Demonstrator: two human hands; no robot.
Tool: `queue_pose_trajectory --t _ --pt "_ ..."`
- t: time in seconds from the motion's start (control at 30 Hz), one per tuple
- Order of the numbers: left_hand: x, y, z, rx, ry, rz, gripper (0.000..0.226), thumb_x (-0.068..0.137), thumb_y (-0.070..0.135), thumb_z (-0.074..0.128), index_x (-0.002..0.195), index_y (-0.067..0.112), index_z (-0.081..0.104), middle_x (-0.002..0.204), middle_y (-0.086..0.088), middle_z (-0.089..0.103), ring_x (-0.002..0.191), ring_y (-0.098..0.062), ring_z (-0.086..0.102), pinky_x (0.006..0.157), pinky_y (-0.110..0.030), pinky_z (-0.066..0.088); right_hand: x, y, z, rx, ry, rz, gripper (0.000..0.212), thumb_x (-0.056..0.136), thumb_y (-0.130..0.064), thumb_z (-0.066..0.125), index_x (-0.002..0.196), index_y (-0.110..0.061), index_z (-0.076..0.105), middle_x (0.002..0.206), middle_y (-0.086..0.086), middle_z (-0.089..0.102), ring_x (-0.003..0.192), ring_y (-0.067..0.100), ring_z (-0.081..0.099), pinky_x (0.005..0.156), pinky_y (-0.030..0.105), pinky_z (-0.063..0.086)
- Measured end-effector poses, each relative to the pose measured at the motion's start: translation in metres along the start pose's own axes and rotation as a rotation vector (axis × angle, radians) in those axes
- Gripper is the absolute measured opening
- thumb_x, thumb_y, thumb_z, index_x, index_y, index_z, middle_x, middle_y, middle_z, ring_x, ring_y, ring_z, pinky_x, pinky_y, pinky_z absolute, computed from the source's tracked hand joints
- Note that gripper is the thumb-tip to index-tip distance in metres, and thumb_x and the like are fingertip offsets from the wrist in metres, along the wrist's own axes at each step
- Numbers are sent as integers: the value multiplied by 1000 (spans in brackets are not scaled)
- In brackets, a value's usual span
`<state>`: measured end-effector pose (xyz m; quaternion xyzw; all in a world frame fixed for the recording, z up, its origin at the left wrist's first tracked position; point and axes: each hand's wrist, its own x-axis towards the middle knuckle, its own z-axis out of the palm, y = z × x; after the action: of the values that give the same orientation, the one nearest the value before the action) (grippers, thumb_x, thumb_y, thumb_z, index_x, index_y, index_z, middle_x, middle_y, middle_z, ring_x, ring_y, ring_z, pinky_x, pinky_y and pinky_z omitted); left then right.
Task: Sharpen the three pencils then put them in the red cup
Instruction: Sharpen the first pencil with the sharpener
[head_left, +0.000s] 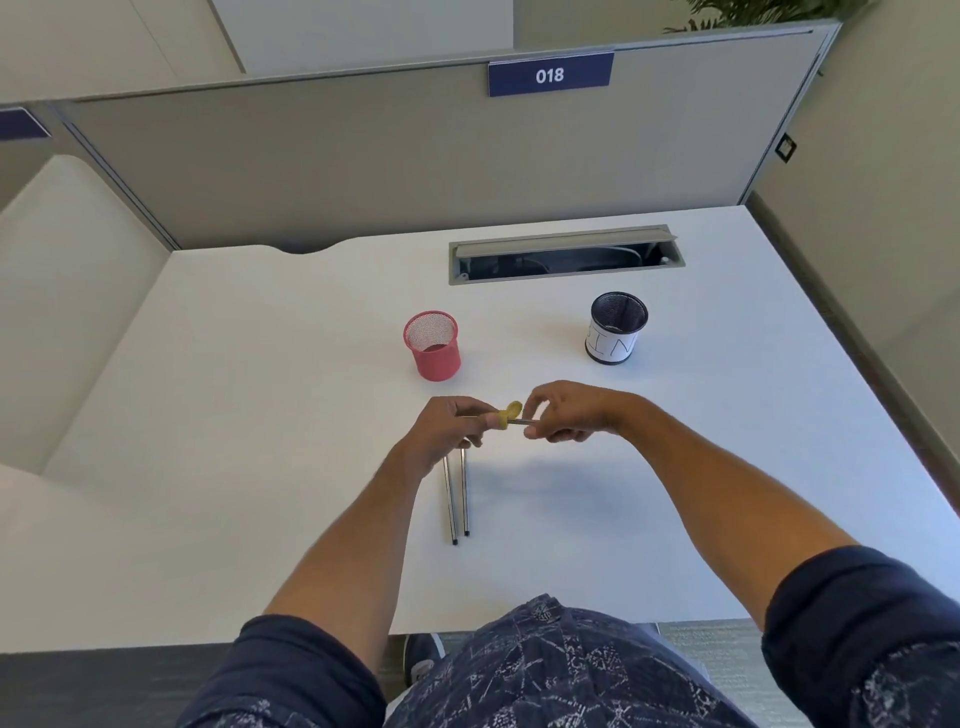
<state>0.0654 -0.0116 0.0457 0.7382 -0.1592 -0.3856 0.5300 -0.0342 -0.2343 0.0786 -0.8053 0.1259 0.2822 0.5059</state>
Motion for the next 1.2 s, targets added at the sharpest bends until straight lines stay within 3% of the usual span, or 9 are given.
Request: queue_pose_trajectory --t 0.1,0.17,0.27,0.37,0.5,0.63,0.8,0.97,1.2 --pt "0 -2 -2 -98 30 -31 22 93 26 74 90 5 78 63 -5 53 60 -19 44 64 -30 46 3 -5 3 -291 175 -201 13 90 -27 72 98 -20 65 68 -5 69 64 13 57 59 29 42" --pt "0 -2 -2 -146 63 -78 36 98 31 67 92 -3 77 56 -2 50 56 -19 36 58 -28 38 3 -4 9 -574 440 -349 9 89 -37 72 95 -30 72 80 -12 69 75 11 62 64 31 46" --pt "0 -3 -3 -181 67 -157 51 100 43 61 86 -3 77 51 1 38 49 -15 26 56 -29 29 11 9 23 -837 772 -708 11 87 -28 78 96 -22 79 84 -4 68 70 23 64 51 30 47" --pt "0 -6 -4 -227 61 -199 55 97 48 62 74 0 77 48 1 30 44 -12 20 54 -30 25 17 17 32 -877 843 -881 10 91 -21 75 96 -12 76 82 4 69 65 27 62 51 33 48" --pt "-4 -3 0 -270 22 -226 55 98 48 61 75 -1 75 47 2 27 47 -14 19 56 -29 31 14 17 35 -909 924 -919 13 95 -24 69 89 -14 75 73 1 68 60 26 56 51 31 40" --pt "-5 -2 3 -247 -43 -195 45 101 42 60 89 1 75 57 -2 40 52 -14 33 67 -30 44 13 21 31 -865 912 -892 9 92 -23 71 85 -19 76 68 -3 66 58 23 57 50 29 38" --pt "0 -3 6 -134 7 -80 22 96 22 70 81 8 75 68 -10 53 65 -20 45 71 -30 48 10 25 36 -747 885 -613 12 88 -32 69 80 -28 78 66 -7 67 58 23 62 50 20 29" --pt "-1 -2 10 -73 74 -4 11 85 13 82 95 8 79 81 -7 68 77 -18 57 73 -26 50 7 14 34 -503 649 -204 21 94 -46 65 90 -31 80 71 -8 71 69 18 61 59 28 47" --pt "-4 0 14 -15 88 92 17 77 11 88 92 14 81 84 -4 76 78 -12 67 78 -26 52 3 14 18 117 228 -111 30 95 -32 70 80 -7 80 55 4 43 51 14 35 51 23 29"
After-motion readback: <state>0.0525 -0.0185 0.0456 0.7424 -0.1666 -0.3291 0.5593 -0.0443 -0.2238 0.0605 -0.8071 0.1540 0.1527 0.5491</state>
